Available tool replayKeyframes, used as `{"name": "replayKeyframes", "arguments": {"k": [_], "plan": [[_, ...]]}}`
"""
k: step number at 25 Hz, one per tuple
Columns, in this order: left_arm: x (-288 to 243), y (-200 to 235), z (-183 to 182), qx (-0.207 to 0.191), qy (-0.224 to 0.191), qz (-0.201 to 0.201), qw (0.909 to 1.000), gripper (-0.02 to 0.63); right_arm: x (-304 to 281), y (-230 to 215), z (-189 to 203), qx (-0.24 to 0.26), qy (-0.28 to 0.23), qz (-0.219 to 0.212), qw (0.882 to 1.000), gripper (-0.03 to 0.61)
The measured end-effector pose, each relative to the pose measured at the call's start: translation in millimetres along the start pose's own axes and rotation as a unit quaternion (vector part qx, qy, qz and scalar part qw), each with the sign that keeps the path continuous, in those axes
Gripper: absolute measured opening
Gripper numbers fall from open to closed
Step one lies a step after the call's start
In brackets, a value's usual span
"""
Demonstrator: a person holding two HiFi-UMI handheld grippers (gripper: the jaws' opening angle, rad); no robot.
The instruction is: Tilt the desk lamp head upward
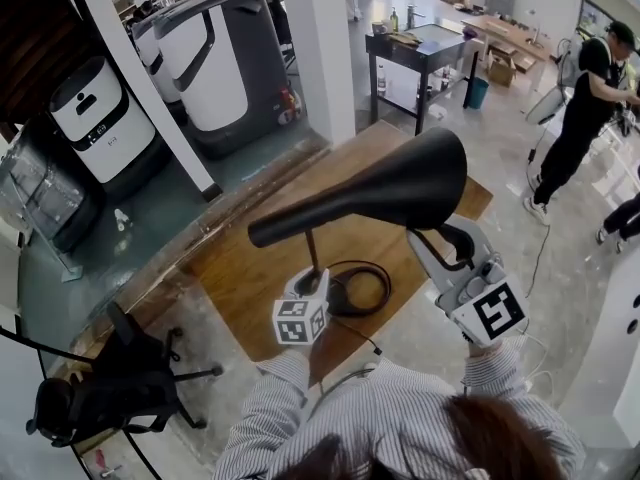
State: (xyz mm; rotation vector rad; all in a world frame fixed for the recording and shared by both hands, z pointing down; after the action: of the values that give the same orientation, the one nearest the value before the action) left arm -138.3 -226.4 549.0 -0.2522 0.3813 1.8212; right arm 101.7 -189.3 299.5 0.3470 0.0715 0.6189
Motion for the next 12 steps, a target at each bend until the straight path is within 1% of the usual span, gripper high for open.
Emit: {"name": "replayKeyframes", "arguments": {"k": [4,12], "plan": [[0,0,1,-0.009,-0.003,-0.014,0.9999,0.058,-5,1,-12,0.039,0.003,-0.005,0.999,0.081],[2,-2,2,-0.014,-0.010,-0.015,0.9997,0.058,-13,2,-28,0.081,0.013,-0.014,0.997,0.083]]}}
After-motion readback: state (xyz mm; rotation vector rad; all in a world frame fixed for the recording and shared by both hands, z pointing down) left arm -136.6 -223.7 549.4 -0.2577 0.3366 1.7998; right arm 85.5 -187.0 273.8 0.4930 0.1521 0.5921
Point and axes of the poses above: the fingertips, and each gripper's own axes: x backward along the fingers, y to its left, z out of its underside, the point moved 7 cm from there along x, backward along the fingers, and after that the axes turned 7 degrees about -z, right-handed, at the moved point
